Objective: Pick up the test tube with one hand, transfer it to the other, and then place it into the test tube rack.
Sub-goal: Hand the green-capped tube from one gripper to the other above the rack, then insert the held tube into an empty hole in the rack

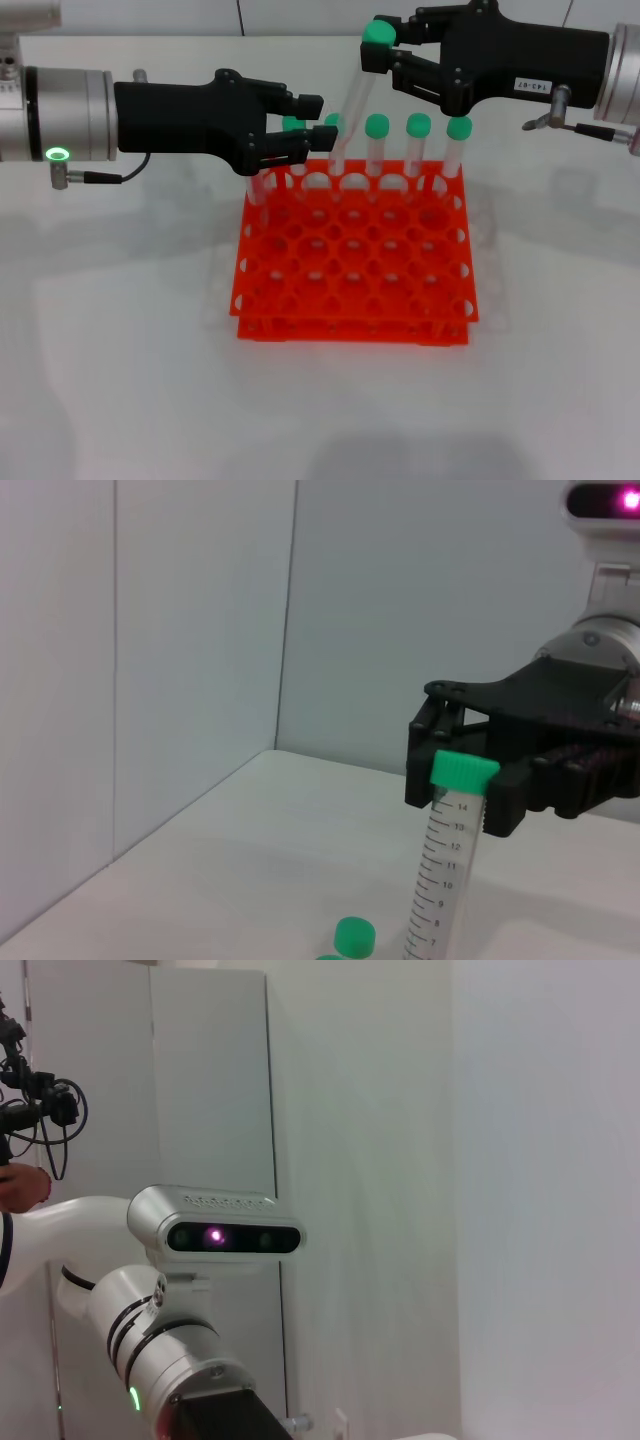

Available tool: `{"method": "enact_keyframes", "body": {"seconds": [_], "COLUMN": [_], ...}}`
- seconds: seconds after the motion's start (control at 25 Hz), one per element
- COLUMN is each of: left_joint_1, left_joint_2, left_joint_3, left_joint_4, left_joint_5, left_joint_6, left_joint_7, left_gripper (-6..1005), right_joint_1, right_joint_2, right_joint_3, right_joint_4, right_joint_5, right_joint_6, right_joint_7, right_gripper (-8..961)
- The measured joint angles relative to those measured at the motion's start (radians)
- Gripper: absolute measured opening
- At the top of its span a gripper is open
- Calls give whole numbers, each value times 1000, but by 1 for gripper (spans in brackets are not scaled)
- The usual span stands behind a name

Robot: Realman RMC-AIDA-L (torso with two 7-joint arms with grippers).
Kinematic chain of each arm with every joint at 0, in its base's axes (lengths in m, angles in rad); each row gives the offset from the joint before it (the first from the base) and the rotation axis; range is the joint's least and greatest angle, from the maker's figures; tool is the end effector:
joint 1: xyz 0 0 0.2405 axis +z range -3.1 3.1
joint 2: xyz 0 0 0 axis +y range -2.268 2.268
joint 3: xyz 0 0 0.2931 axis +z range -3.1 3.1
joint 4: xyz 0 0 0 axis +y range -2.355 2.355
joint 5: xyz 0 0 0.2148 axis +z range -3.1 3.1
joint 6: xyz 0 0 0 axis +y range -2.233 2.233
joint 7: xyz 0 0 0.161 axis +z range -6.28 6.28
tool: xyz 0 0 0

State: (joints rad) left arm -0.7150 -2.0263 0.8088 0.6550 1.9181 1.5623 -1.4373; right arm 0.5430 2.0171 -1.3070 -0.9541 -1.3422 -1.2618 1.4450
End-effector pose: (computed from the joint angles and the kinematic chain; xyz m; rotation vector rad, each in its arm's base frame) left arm -0.2111 0.4062 -0.0222 -2.8594 -0.3744 -0.7200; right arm 0.1542 0.4038 -0.0144 -2.6446 0.1791 0.9673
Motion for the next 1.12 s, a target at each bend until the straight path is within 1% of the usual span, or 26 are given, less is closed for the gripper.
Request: {"method": "enact_keyframes", "body": {"seconds": [0.36,0.6,0.68,0.8,1.0,1.12], "left_joint_1": [3,9,23,50,78,102], "left_joint_2": [0,4,1,-9,-14,-14], "left_joint_3": [2,1,2,5,-3,-2], "left_joint_4": [0,15,48,113,188,257], "left_joint_5": [-1,-1,-1,-1,-1,-1], "left_joint_6": [5,8,9,17,55,71], "left_joint_7": [-23,-69,-85,-112,-177,-238], "left_gripper": [502,704,780,893,893,893], "right_joint_1": [-1,-3,-5,-7,-9,-10], "right_joint_2": [2,2,2,2,2,2], "right_joint_3": [0,0,1,3,3,2], "right_joint_4": [-1,-2,-2,-1,3,6], "right_joint_5": [0,0,0,0,0,0], "right_joint_6": [-1,0,0,-1,-3,-3], "right_joint_7": [0,0,0,0,0,0], "right_gripper": [265,265,265,265,265,265]}}
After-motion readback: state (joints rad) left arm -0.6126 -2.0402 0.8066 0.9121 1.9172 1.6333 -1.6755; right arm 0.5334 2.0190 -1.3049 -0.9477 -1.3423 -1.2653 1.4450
